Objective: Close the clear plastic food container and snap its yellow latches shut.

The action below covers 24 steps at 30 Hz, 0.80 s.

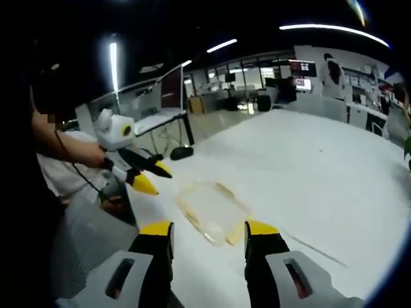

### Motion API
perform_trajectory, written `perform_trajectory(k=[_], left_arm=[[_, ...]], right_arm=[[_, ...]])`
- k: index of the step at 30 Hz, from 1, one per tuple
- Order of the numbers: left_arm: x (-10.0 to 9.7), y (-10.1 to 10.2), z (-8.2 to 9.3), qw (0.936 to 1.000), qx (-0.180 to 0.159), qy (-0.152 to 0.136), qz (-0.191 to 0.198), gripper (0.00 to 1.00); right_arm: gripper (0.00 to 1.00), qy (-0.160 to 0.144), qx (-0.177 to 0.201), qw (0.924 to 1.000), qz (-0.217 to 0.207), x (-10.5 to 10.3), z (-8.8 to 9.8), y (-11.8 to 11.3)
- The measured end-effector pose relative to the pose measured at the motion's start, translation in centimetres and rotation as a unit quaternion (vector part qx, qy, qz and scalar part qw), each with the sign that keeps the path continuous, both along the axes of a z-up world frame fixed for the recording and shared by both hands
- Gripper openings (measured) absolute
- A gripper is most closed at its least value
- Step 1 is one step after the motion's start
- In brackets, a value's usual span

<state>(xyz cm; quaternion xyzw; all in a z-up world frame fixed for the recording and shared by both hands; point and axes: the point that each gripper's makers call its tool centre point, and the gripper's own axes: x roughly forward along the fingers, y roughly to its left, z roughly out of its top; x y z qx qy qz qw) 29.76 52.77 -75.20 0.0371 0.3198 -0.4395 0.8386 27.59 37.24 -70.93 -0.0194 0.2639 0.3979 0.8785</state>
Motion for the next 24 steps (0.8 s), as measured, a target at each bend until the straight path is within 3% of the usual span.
perform_trajectory(k=[11,24], left_arm=[[1.8,2.0,-1.1,0.9993,0.024,0.010,-0.027,0.40],[2.7,2.5,-2.3,0.9964,0.045,0.013,-0.071,0.40]], right_arm=[[0.44,0.001,-0.026,0.9997,-0.001,1.5,-1.2,0.4],[0.43,0.008,-0.063,0.9980,0.002,2.6,-2.8,0.4]])
